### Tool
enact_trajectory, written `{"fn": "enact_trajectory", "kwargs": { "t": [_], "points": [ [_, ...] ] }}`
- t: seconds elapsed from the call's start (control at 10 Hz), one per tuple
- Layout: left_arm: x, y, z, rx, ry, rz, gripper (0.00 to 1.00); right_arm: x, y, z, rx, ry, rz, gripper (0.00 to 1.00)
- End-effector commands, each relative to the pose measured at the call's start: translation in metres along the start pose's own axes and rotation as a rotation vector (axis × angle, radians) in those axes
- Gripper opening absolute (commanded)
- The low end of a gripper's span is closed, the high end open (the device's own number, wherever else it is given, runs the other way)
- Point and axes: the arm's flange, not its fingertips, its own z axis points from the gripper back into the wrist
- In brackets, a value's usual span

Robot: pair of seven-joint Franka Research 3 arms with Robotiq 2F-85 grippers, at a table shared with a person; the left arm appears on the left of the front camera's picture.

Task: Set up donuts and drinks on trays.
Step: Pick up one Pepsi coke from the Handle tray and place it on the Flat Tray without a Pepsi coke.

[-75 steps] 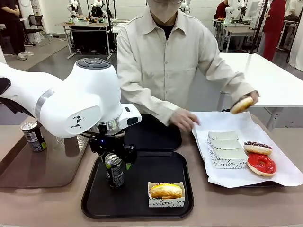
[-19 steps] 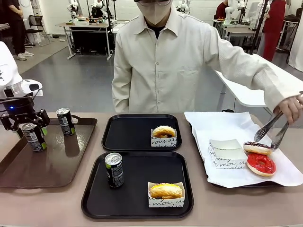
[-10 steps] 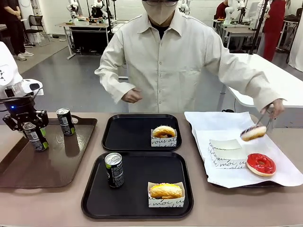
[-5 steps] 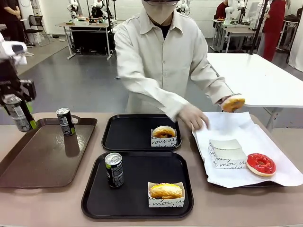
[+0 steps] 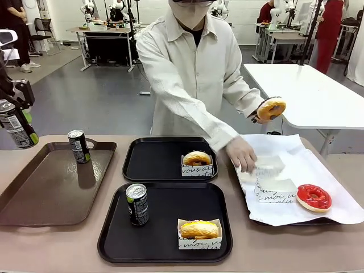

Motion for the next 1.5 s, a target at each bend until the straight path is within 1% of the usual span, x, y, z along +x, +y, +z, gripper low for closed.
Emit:
{"fn": "enact_trajectory", "kwargs": {
  "t": [0.0, 0.2, 0.3, 0.4, 0.5, 0.6, 0.7, 0.8, 0.9, 1.0, 1.1, 1.2, 1.3, 1.4],
  "points": [
    [-0.002, -0.003, 0.001, 0.013, -0.001, -0.011, 0.00, 0.002, 0.001, 0.002, 0.021, -0.009, 0.003, 1.00],
    [-0.002, -0.003, 0.001, 0.013, -0.001, -0.011, 0.00, 0.002, 0.001, 0.002, 0.021, -0.009, 0.003, 1.00],
    [-0.001, -0.003, -0.001, 0.005, 0.002, -0.007, 0.59, 0.002, 0.001, 0.002, 0.021, -0.009, 0.003, 1.00],
    [-0.004, -0.020, -0.003, -0.004, -0.007, -0.078, 0.59, 0.002, 0.001, 0.002, 0.021, -0.009, 0.003, 1.00],
    [-0.014, -0.034, -0.005, -0.011, -0.023, -0.110, 0.59, 0.002, 0.001, 0.002, 0.021, -0.009, 0.003, 1.00],
    [-0.020, -0.057, -0.008, -0.011, -0.026, -0.155, 0.59, 0.002, 0.001, 0.002, 0.021, -0.009, 0.003, 1.00],
    [-0.022, -0.083, -0.014, 0.001, -0.022, -0.197, 0.59, 0.002, 0.001, 0.002, 0.021, -0.009, 0.003, 1.00],
    [-0.033, -0.109, -0.028, 0.017, -0.026, -0.244, 0.59, 0.002, 0.001, 0.002, 0.021, -0.009, 0.003, 1.00],
    [-0.033, -0.138, -0.041, 0.041, -0.022, -0.287, 0.59, 0.002, 0.001, 0.002, 0.021, -0.009, 0.003, 1.00],
    [-0.032, -0.168, -0.056, 0.034, -0.008, -0.329, 0.59, 0.002, 0.001, 0.002, 0.021, -0.009, 0.003, 1.00],
    [-0.039, -0.187, -0.070, 0.024, -0.009, -0.354, 0.59, 0.002, 0.001, 0.002, 0.021, -0.009, 0.003, 1.00],
    [-0.038, -0.207, -0.081, 0.007, -0.012, -0.403, 0.59, 0.002, 0.001, 0.002, 0.021, -0.009, 0.003, 1.00],
    [-0.038, -0.219, -0.090, -0.017, -0.017, -0.452, 0.59, 0.002, 0.001, 0.002, 0.021, -0.009, 0.003, 1.00],
    [-0.041, -0.223, -0.100, -0.017, 0.003, -0.488, 0.59, 0.002, 0.001, 0.002, 0.021, -0.009, 0.003, 1.00]
  ]
}}
